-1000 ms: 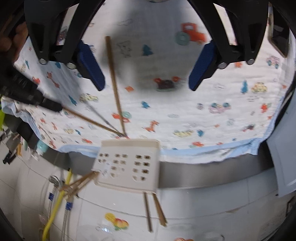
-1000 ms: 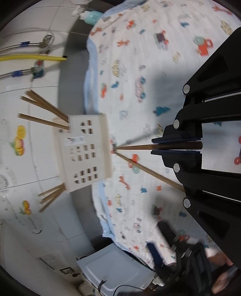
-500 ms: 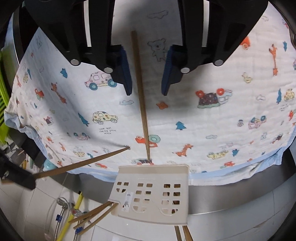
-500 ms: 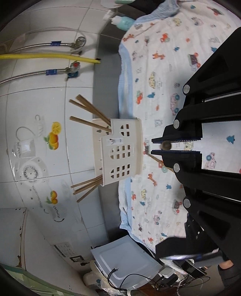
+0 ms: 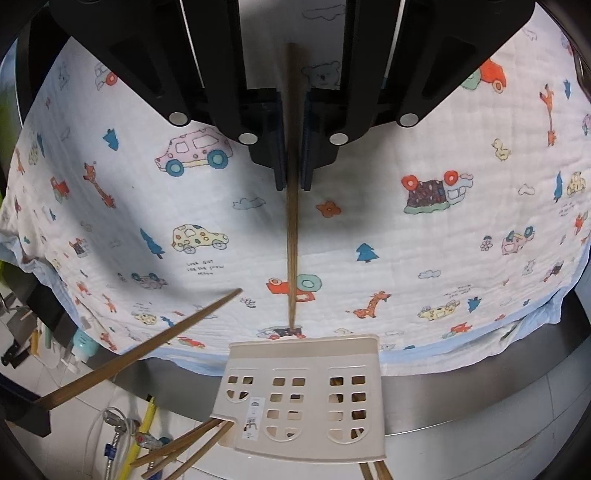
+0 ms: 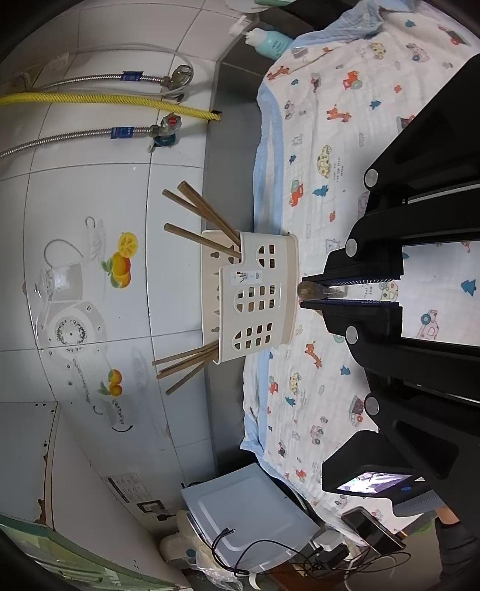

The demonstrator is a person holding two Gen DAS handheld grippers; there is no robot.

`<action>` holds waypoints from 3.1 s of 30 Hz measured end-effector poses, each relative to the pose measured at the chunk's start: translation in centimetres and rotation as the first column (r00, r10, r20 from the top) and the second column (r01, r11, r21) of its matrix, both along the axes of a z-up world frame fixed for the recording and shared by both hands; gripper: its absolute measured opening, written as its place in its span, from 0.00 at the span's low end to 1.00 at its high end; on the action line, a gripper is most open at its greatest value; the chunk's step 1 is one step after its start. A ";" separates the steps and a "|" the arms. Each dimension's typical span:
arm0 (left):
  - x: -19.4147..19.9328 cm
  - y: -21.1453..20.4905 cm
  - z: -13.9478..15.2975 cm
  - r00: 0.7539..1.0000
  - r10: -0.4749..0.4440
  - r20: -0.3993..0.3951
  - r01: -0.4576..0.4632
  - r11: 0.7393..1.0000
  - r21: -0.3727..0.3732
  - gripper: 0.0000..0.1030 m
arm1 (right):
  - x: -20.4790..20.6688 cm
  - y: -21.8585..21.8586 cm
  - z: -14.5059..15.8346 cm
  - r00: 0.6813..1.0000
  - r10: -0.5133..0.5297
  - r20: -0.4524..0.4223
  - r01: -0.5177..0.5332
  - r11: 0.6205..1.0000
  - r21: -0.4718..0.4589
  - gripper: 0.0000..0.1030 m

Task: Organize utensils
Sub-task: 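Lift the left gripper's chopstick upright over the holder while the right gripper carries its chopstick there, then drop the chopsticks into the holder, opening the left gripper while the right gripper opens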

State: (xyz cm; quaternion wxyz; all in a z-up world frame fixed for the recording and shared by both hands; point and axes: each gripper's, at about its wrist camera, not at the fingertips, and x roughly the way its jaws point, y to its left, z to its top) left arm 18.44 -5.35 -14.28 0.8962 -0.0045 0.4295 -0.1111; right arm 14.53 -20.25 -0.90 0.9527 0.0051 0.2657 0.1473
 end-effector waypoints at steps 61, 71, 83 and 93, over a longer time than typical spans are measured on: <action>9.5 2.2 29.1 0.840 -0.017 0.542 0.045 0.998 -0.039 0.05 | 17.3 -1.1 11.2 0.995 -0.014 0.101 0.017 0.999 -0.029 0.07; 13.9 1.9 28.4 0.846 0.055 0.531 -0.026 0.998 -0.061 0.05 | 17.9 -0.6 9.1 0.998 0.015 0.066 -0.011 0.998 -0.067 0.07; 16.4 1.3 23.8 0.910 0.045 0.411 -0.034 0.999 -0.033 0.05 | 18.0 -0.9 8.6 0.998 0.013 0.058 -0.009 0.997 -0.070 0.07; 15.8 1.4 23.5 0.917 0.036 0.396 -0.023 0.999 -0.037 0.27 | 17.2 -1.4 8.9 0.998 0.003 0.069 0.002 0.998 -0.068 0.17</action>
